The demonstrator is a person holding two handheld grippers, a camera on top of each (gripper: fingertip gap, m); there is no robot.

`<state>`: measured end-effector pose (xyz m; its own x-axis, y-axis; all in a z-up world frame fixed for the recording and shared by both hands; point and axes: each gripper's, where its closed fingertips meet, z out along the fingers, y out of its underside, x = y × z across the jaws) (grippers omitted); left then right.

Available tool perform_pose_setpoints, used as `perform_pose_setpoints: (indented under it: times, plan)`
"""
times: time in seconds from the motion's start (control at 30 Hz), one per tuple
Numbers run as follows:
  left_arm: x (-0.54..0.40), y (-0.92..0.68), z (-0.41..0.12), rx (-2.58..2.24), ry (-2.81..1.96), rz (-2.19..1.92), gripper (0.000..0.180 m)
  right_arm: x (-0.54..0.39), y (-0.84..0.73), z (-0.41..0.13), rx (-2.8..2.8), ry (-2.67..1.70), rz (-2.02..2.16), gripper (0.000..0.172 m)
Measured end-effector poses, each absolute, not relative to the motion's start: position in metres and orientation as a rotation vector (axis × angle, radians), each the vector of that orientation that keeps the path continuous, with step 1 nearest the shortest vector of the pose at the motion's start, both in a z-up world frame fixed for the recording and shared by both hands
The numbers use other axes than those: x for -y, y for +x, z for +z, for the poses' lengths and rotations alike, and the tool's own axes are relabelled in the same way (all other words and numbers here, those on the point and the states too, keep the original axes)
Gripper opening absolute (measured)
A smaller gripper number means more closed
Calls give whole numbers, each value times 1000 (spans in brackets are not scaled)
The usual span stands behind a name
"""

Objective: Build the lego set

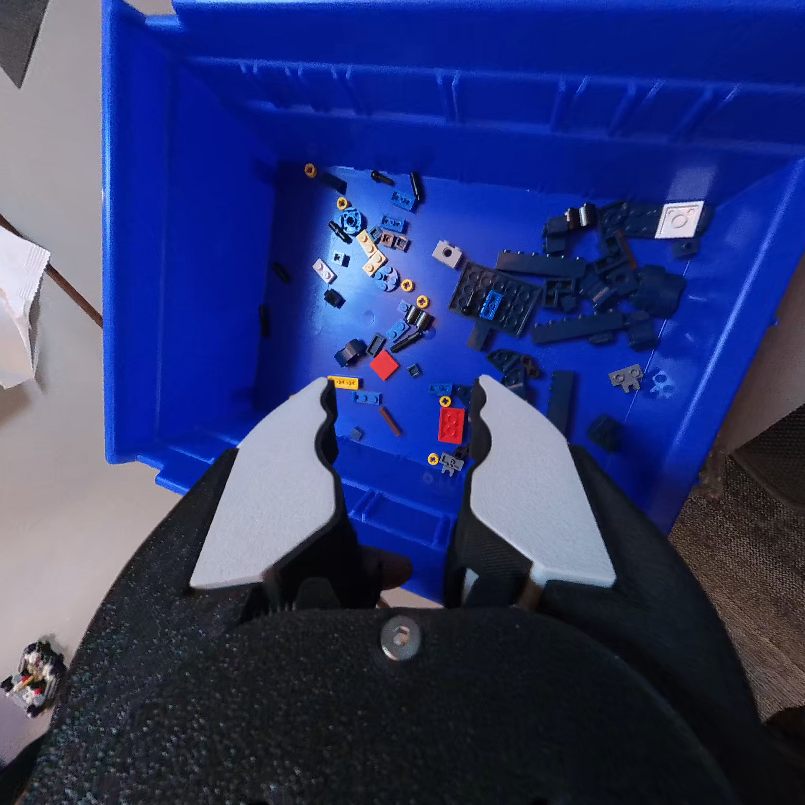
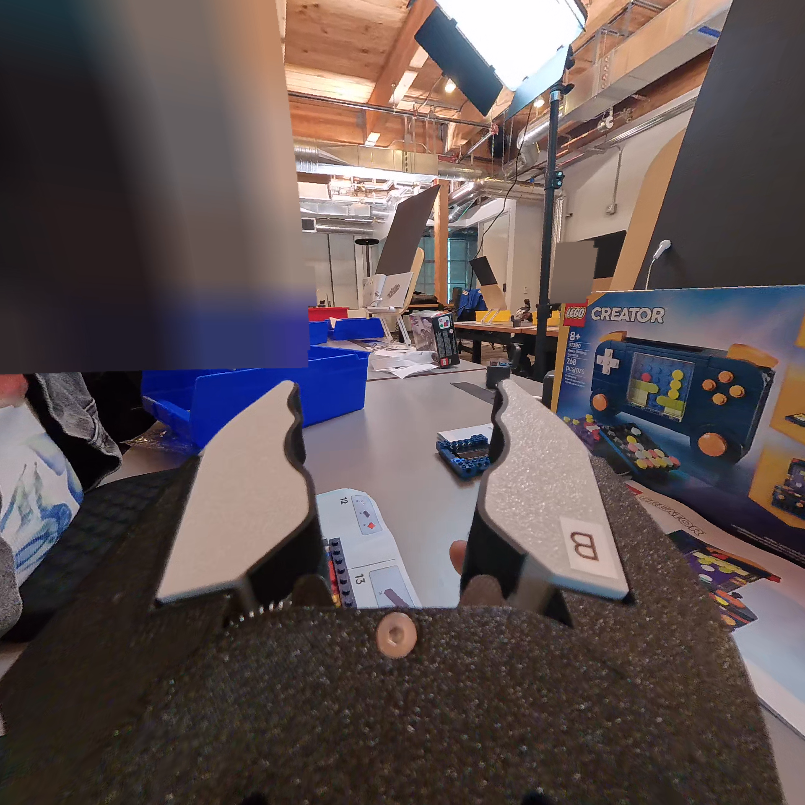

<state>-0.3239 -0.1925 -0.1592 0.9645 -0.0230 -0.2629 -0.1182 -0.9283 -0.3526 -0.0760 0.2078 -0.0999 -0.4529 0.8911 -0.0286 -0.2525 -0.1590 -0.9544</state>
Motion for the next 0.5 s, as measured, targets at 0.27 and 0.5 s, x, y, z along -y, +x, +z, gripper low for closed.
perform_pose_setpoints:
  times: [0.27, 0.5]
  plan:
    - [169, -341, -148, -96, -2588, 514, 77, -205, -78, -104, 1282, -818, 1748, 85]
    - [160, -334, -157, -185, -2594, 479, 78, -208, -78, -103, 1269, -817, 1735, 85]
